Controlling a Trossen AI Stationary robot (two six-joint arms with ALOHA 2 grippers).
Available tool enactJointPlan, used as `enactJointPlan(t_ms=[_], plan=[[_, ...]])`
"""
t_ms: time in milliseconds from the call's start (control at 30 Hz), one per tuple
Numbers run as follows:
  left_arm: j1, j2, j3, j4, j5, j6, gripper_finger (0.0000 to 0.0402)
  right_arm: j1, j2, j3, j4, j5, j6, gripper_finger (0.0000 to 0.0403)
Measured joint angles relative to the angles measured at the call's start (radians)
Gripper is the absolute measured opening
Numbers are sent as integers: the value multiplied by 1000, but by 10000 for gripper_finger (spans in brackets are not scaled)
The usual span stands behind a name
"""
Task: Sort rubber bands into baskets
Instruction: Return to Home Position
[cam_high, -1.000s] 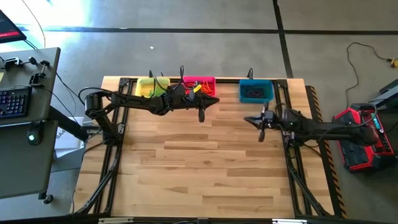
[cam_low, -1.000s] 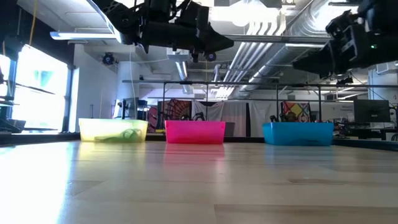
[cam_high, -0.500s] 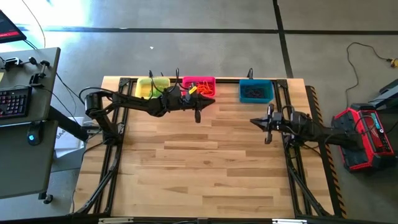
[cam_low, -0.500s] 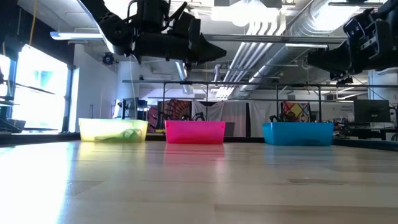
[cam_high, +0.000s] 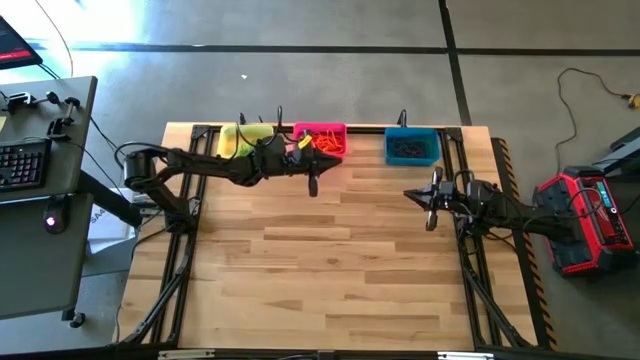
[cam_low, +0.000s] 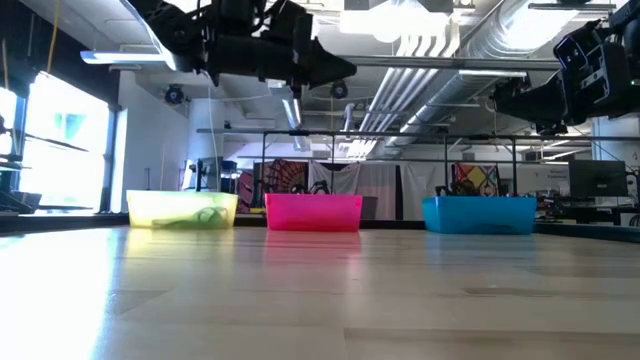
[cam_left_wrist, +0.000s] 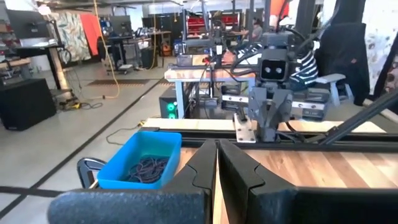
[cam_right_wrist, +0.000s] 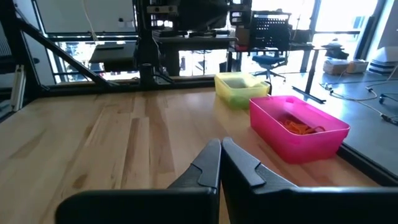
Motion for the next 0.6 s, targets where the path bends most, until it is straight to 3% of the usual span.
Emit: enactJointPlan(t_ms=[300,600], plan=[[-6,-23,-193,284,-3,-34,10,0,0,0,0,0,5,0],[-24,-222,-381,274,-49,-36,10,0,2,0,-14,0,30,0]])
